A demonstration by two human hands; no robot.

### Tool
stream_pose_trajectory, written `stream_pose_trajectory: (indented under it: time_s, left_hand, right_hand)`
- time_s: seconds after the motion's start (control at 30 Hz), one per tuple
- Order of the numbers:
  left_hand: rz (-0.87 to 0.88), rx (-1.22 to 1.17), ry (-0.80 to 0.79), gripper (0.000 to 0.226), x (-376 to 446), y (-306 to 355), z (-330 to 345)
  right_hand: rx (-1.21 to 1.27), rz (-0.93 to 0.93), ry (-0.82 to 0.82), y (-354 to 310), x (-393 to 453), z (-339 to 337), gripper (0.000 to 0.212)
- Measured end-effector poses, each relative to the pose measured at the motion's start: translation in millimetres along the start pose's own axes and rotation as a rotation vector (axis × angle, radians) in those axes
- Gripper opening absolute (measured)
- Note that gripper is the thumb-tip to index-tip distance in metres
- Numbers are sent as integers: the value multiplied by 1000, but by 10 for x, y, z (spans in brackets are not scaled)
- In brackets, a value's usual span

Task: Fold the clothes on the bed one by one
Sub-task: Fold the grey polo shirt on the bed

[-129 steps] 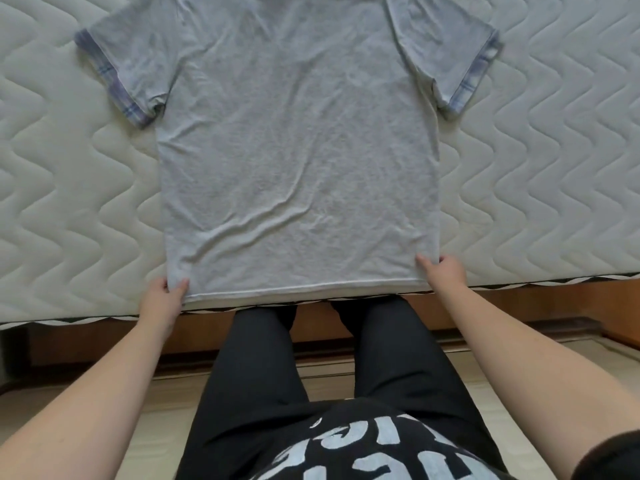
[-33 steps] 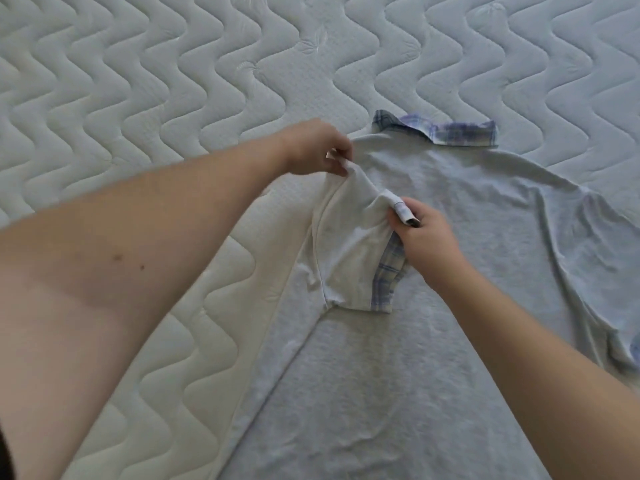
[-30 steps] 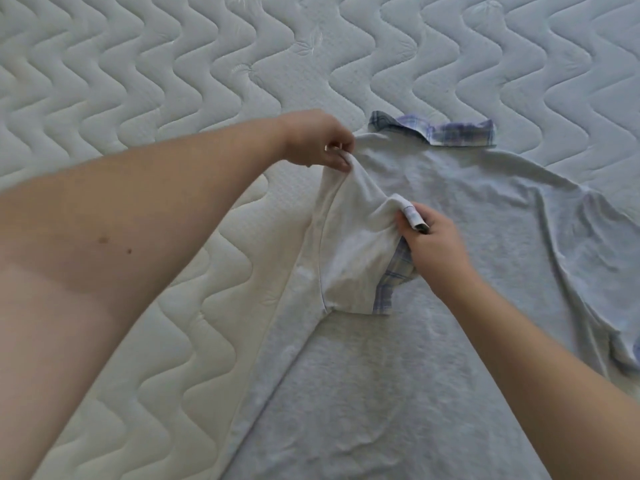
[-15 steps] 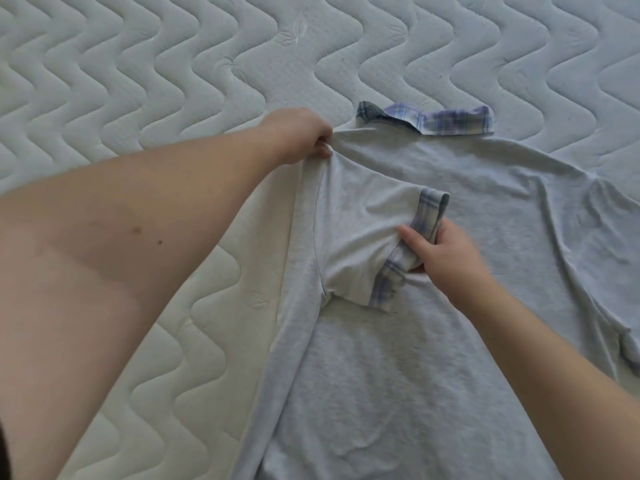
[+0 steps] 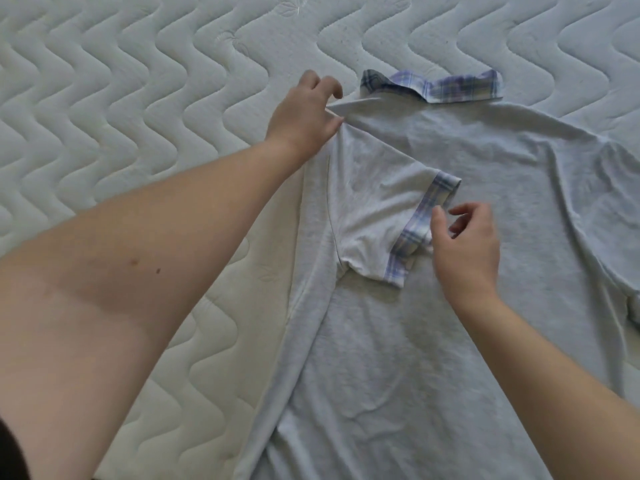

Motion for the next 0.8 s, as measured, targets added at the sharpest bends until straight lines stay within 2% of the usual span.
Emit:
stream_pose_trajectory:
  time_s: [0.03, 0.1, 0.17, 0.23, 0.3, 0.4, 0.53, 0.63, 0.7, 0.8]
  left_hand:
    - [-27, -57, 33, 31, -146, 5, 4]
    - [-108, -155, 69, 23, -493, -15, 29]
    - [-193, -213, 53, 17, -873, -69, 81]
    - [-290, -223, -5, 18, -1242, -158, 175]
    - [-407, -237, -74, 24, -1578, -266, 292]
    - [-556, -358, -112, 29, -2061, -397, 442]
    - [-641, -406, -139, 21, -2579, -474, 535]
    - [-679, -450, -233, 16, -2934, -466, 587]
    - [-660, -414, -298, 18, -3179, -429, 605]
    - [-664, -414, -376, 18, -3490, -349, 629]
  right_hand:
    - [-9, -37, -23, -16, -124, 33, 18]
    - [-69, -62, -200, -46, -428, 197, 22]
    - [-97, 13, -462, -39, -746, 464, 19]
    - [-35, 175, -622, -85, -994, 694, 37]
    - [75, 299, -616, -183, -1110, 832, 47]
    - [102, 344, -607, -288, -1201, 933, 45]
    - [204, 365, -658, -320, -1294, 981, 32]
    - [247, 358, -650, -262, -1343, 927, 36]
    - [306, 396, -721, -150, -1414, 888, 30]
    - [319, 411, -924, -33, -1573, 815, 19]
Point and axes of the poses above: each hand's wrist, its own x-axis towards the middle knuckle, its own z-axis out of the palm, y = z × x, the point moved 1 cm from there along x, towards the middle knuckle, and after that the axes turned 5 degrees about -x, right-handed, at the moved point
